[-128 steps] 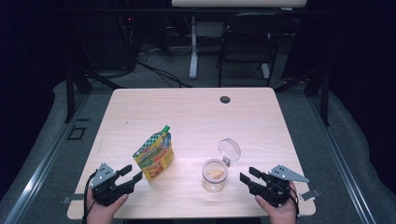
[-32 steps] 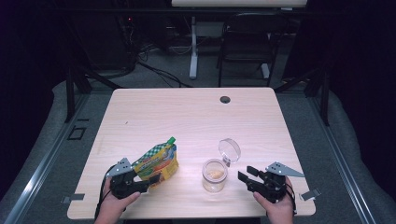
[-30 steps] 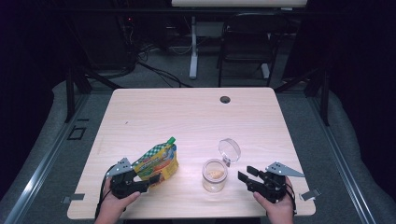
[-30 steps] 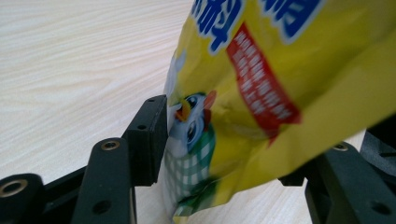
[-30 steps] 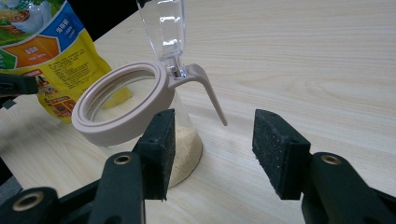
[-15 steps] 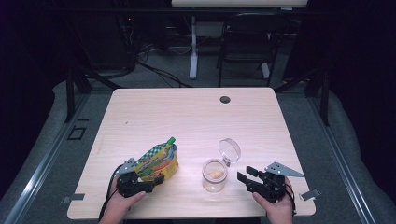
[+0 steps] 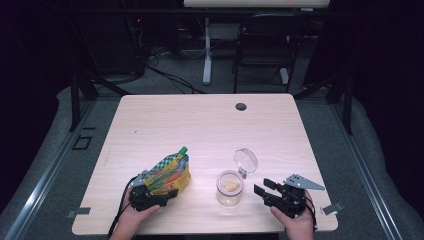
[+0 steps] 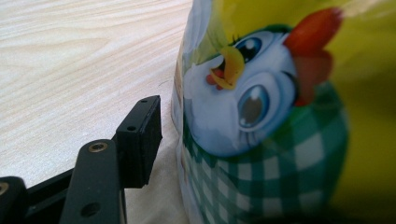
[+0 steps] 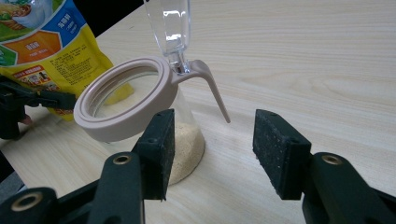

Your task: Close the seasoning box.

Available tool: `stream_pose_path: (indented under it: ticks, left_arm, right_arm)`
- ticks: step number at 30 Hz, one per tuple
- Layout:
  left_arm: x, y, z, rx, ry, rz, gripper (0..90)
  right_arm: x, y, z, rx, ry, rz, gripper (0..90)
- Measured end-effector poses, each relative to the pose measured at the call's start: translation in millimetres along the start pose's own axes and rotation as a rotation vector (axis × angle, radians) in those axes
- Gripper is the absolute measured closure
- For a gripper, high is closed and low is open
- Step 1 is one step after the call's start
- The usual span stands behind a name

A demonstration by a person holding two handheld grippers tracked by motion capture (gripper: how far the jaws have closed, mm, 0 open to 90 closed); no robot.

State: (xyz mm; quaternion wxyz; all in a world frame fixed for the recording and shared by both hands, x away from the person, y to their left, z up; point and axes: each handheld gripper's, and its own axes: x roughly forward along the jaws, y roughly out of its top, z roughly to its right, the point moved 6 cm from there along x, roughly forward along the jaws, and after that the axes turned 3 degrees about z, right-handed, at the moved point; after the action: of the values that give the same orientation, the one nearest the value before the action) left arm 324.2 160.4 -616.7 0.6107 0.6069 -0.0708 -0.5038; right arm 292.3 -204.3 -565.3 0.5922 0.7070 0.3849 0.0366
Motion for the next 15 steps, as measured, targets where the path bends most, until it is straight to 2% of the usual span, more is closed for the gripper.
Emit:
stream_pose_path:
  ticks: [15]
  left_arm:
    - [8.8,-0.1,-0.1,0.010,0.010,0.009,39.8]
  right_arm:
    - [1.3,-0.4,-0.9,-0.003,0.003,-0.003,48.7]
